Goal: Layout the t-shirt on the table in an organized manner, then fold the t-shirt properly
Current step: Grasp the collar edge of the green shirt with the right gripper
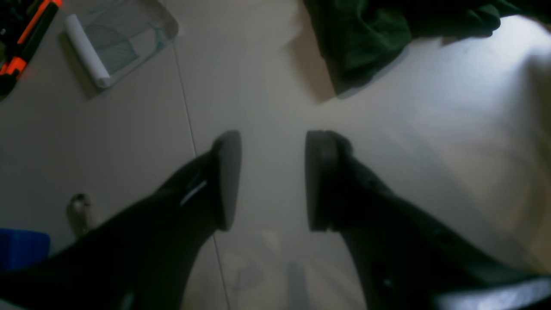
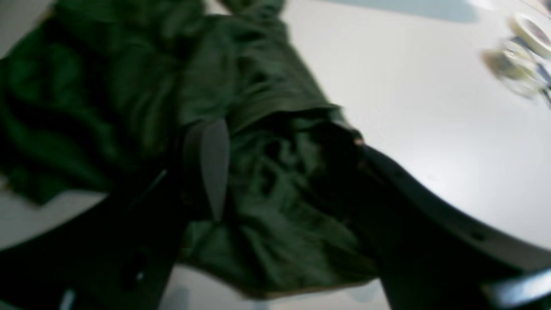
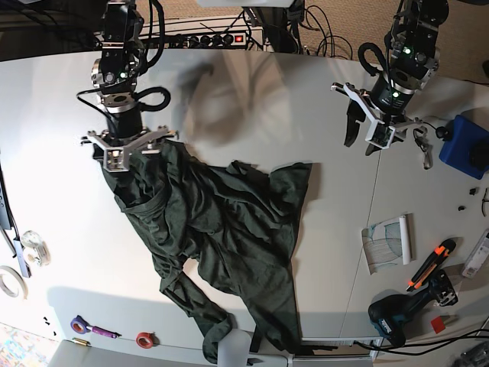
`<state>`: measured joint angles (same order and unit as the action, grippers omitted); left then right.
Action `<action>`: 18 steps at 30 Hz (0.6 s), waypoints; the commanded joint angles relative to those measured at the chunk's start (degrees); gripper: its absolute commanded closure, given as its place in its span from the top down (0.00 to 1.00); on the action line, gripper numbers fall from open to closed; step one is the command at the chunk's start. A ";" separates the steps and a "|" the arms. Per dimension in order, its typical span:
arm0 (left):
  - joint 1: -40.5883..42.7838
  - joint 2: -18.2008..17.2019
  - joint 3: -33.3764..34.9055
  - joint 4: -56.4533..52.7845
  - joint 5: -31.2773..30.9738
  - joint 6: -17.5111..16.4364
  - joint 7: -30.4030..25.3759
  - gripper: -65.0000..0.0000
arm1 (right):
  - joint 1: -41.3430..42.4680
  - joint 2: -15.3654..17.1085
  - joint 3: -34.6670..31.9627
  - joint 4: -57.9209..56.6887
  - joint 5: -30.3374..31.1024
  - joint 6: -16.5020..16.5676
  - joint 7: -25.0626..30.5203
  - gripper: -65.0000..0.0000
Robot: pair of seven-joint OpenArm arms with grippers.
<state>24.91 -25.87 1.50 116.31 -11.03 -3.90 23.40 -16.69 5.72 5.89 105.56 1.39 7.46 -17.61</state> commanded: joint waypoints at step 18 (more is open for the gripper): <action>-0.17 -0.46 -0.15 0.83 0.02 0.15 -1.36 0.40 | 5.62 -0.79 -1.62 -13.29 0.28 3.28 2.47 0.54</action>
<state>24.91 -25.87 1.50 116.27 -11.03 -3.90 23.53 -11.57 4.60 4.16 91.37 1.52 10.61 -16.43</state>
